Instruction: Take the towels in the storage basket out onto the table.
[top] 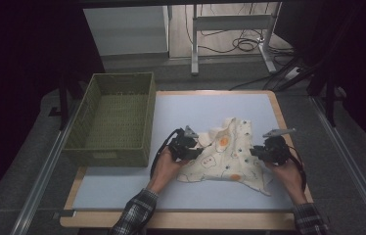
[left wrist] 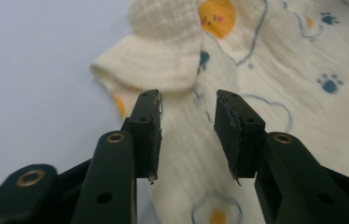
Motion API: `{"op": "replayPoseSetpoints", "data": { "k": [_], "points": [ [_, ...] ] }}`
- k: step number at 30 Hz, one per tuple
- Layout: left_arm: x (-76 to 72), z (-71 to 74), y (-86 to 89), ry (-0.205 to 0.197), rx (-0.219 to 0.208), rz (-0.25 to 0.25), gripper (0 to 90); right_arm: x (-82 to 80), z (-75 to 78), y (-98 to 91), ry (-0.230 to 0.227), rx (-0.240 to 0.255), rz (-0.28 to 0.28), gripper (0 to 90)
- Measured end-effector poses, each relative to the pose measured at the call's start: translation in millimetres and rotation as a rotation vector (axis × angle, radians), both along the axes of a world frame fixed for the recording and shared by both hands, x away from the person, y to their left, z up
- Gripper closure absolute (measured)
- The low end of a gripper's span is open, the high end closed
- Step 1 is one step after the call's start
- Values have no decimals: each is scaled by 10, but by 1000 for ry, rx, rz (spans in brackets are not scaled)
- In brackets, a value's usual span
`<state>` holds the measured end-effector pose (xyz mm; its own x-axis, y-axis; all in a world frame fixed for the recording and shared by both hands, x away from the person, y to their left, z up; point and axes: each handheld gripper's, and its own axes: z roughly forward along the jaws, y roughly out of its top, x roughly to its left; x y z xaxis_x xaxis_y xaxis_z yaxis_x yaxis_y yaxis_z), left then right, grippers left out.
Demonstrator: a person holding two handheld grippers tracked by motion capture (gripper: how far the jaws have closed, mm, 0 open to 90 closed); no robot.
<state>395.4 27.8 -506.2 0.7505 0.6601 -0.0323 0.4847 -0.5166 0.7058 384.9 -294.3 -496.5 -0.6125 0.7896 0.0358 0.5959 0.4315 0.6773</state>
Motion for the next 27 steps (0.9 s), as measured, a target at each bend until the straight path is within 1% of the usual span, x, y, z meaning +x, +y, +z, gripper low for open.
{"op": "replayPoseSetpoints", "data": {
  "k": [2,4,6,9,10,12,14,15,16,17,18,19,20,22,25,27],
  "points": [
    [83,-10,-72,6,-9,-10,621,-147,-43,-25,3,-18,8,703],
    [156,-27,-130,7,2,-12,603,-248,-63,-62,2,-22,7,683],
    [214,-61,-185,9,11,-15,560,-348,-74,-114,4,-13,7,654],
    [271,-113,-227,6,17,-8,549,-440,-83,-154,-2,-1,-7,586],
    [284,-129,-234,8,18,-8,558,-468,-94,-157,-7,5,-4,570],
    [314,-172,-245,17,19,-15,588,-504,-124,-136,-10,1,4,550],
    [327,-196,-245,19,20,-21,645,-525,-163,-96,-16,-26,12,554],
    [331,-202,-240,20,14,-24,687,-531,-197,-68,-24,-51,18,558],
    [335,-202,-234,22,11,-27,728,-544,-204,-54,-39,-44,15,595],
    [338,-199,-228,25,7,-32,797,-547,-205,-51,-41,-44,17,664],
    [342,-192,-224,22,8,-31,842,-557,-202,-42,-34,-33,23,746],
    [346,-180,-216,19,11,-31,856,-563,-204,-34,-32,-29,33,793],
    [356,-153,-197,8,2,-21,863,-569,-204,-30,-29,-27,43,838],
    [392,-96,-155,7,-14,-5,866,-593,-200,-11,-31,-33,44,856],
    [488,26,-72,-17,-21,43,865,-617,-177,-26,-32,-51,46,856],
    [589,117,-11,-33,-26,84,862,-634,-162,-67,-28,-53,41,856]
  ]
}}
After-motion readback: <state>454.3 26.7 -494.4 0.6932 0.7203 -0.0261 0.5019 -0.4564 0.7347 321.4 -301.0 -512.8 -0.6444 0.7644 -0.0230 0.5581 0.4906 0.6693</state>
